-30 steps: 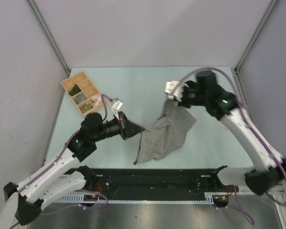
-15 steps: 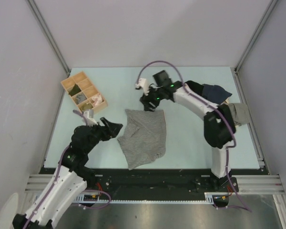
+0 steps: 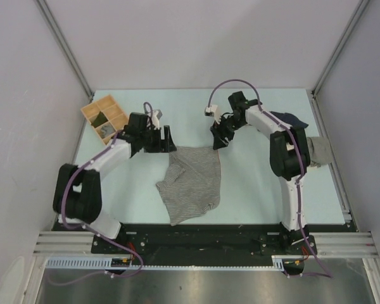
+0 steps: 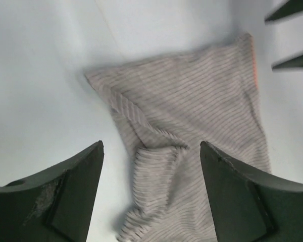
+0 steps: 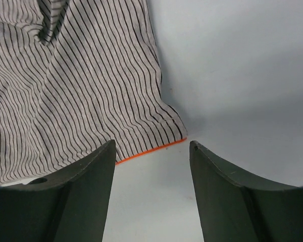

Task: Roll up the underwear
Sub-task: Flatten out the underwear at the center of the board.

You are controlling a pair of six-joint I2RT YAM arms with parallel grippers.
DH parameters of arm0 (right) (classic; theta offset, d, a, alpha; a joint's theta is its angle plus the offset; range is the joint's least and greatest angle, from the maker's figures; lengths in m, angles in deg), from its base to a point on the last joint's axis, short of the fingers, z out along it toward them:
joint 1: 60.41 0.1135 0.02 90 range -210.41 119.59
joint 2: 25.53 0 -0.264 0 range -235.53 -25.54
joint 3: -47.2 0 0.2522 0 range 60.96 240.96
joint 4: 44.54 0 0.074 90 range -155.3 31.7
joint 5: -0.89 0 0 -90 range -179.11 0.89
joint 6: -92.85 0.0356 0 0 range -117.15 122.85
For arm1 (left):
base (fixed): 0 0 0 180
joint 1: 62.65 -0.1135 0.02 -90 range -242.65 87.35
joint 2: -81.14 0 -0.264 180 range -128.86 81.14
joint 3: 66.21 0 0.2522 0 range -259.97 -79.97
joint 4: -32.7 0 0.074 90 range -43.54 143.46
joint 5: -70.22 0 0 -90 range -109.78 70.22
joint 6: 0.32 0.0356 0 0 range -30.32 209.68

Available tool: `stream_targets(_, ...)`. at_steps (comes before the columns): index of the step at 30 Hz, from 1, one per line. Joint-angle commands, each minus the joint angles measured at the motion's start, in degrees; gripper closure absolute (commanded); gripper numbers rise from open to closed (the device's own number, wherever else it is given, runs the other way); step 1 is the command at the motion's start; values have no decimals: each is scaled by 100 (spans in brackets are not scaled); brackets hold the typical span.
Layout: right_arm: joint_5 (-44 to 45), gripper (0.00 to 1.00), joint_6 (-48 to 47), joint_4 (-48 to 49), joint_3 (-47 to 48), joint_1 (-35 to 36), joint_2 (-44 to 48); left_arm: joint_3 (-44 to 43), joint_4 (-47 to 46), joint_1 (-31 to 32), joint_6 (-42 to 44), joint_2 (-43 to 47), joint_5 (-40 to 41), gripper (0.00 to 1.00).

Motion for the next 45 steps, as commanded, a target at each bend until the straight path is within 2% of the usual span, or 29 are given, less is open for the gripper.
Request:
stream_targets(1,-83,36,-22,-468,523,77,-299,-1250,790,-236,890,-974,50,19)
stream_targets(2,-39,37,-13,-485,550,77,-413,-1437,931,-236,961,-1394,93,19)
stream_targets(8,216,39,4,-521,629,253,-642,-2141,1310,-236,1084,-2179,103,22)
stream_targets(13,305,41,75,-503,725,280,-827,-2528,1608,-236,1233,-2750,-142,31)
stream_targets(21,603,47,180,-459,857,323,-1029,-2572,1644,-245,1278,-2936,-407,48)
stream_targets(27,621,43,250,-213,875,139,-722,-2625,1670,-324,1295,-2971,-416,50)
stream_targets(30,516,41,259,-265,1111,95,-870,-2625,1653,-368,1287,-2980,-468,51)
stream_targets(39,419,46,40,-731,1218,385,-1240,-2678,1609,-377,1278,-2954,-565,52)
stream_targets(43,498,48,13,-837,1244,403,-1319,-2739,1617,-377,1260,-2989,-627,55)
stream_targets(45,489,51,5,-863,1244,403,-1337,-2748,1609,-377,1269,-3015,-679,60)
